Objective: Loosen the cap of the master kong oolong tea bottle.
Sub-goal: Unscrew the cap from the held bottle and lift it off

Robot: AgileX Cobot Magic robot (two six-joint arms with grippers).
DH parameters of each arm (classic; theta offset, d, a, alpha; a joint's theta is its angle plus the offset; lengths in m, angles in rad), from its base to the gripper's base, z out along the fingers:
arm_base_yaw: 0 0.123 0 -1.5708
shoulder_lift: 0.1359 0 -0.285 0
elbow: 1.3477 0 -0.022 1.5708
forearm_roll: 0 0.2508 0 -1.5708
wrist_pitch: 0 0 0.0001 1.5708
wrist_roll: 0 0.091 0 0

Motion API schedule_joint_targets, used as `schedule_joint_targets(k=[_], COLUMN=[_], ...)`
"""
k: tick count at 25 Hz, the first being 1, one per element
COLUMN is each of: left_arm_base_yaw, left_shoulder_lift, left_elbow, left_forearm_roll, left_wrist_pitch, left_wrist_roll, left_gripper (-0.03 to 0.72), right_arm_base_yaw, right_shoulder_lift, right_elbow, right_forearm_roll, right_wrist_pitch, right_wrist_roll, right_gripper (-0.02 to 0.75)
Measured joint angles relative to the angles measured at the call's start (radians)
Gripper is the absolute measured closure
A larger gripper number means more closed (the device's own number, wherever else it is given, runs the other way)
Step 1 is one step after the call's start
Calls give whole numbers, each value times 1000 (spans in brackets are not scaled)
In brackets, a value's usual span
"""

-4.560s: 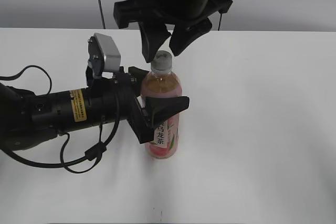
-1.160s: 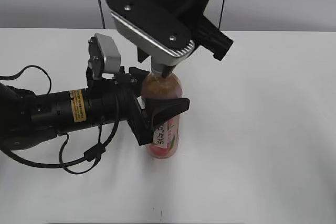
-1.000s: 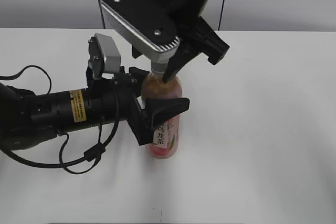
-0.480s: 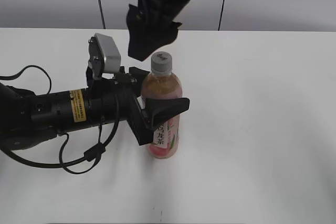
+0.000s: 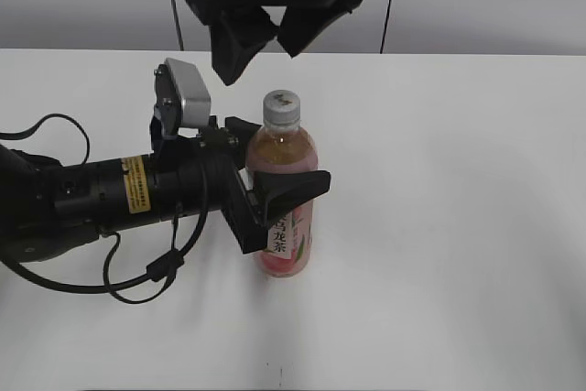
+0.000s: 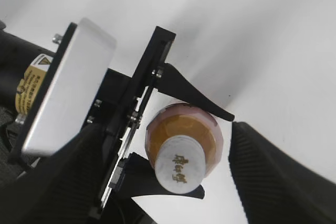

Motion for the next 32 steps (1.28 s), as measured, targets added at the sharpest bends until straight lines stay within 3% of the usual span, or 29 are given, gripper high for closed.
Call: schedule_joint_targets(k=[13, 26, 32], left_arm_base_yaw=[0, 0, 0], left_shoulder_lift=[0, 0, 0], left_elbow=[0, 0, 0], left_forearm_roll=[-1, -1, -1], left_wrist_pitch=[1, 1, 1], left_wrist_roll=[0, 0, 0], left_gripper=[233, 233, 233], right_arm_base_yaw=[0, 0, 0], right_shoulder_lift=[-28, 22, 23], right_elbow=[76, 78, 78], right_forearm_roll=[-19, -20, -34], right_wrist_pitch=[3, 3, 3], right_wrist_roll=[161, 173, 173], right_gripper=[206, 251, 356])
